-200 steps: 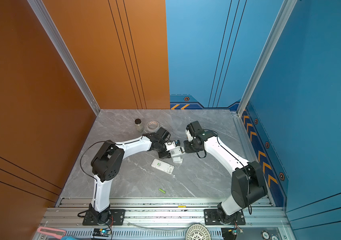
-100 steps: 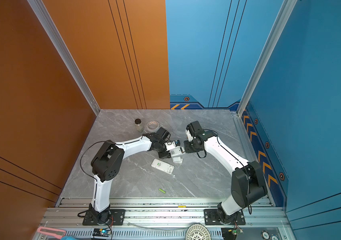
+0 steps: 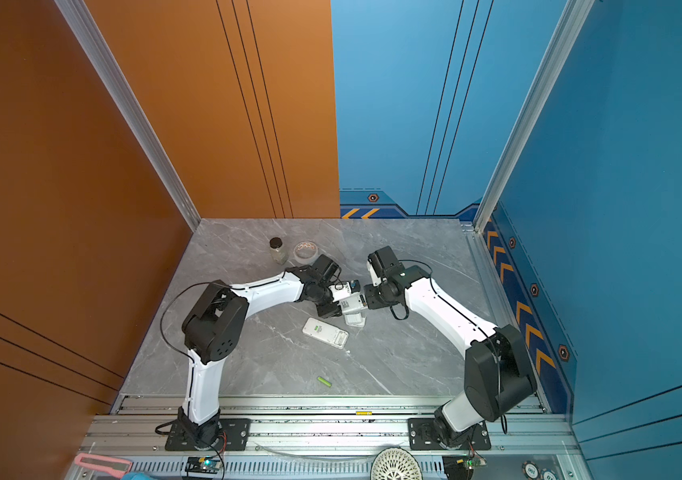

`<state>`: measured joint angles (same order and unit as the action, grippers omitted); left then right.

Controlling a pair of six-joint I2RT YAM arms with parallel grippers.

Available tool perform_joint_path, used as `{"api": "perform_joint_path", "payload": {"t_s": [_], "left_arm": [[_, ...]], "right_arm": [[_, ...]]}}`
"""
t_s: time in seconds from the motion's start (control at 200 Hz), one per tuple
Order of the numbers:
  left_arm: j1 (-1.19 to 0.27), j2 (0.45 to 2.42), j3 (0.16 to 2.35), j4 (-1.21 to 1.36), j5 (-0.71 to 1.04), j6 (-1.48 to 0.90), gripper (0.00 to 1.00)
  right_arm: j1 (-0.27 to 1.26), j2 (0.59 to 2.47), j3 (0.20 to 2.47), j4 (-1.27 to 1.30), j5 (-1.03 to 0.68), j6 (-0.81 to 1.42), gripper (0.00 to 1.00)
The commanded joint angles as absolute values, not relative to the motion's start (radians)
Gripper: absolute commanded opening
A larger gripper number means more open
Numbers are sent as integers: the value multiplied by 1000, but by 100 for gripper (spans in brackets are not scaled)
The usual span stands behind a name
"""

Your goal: Unload the batteries from the remote control

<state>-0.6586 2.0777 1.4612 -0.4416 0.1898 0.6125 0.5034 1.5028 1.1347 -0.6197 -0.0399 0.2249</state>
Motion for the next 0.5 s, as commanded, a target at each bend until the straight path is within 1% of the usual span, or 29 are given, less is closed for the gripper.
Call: {"api": "perform_joint_path", "payload": {"t_s": [0.0,0.09,0.23,0.285,0.385,0.495], "left_arm": [[-667,2103,1444,-528,262,646,0],[-664,2100,1441,-536,284,649,0],[-658,2100,1442,-545,312,652,0],[-657,2099,1443,-549,320,652,0],[-655,2102,1441,-551,335,653,0],[-654,2106,1441,-555,355,653,0]], "right_arm": [[552,1497,964,-422,101,260,0],[603,1432,814,-236,187,292,0],[649,1367,581,103,271,336,0],[652,1358,509,234,270,351,0],[680,1374,478,327,306,346,0],[686,1418,471,416,294,342,0]]}}
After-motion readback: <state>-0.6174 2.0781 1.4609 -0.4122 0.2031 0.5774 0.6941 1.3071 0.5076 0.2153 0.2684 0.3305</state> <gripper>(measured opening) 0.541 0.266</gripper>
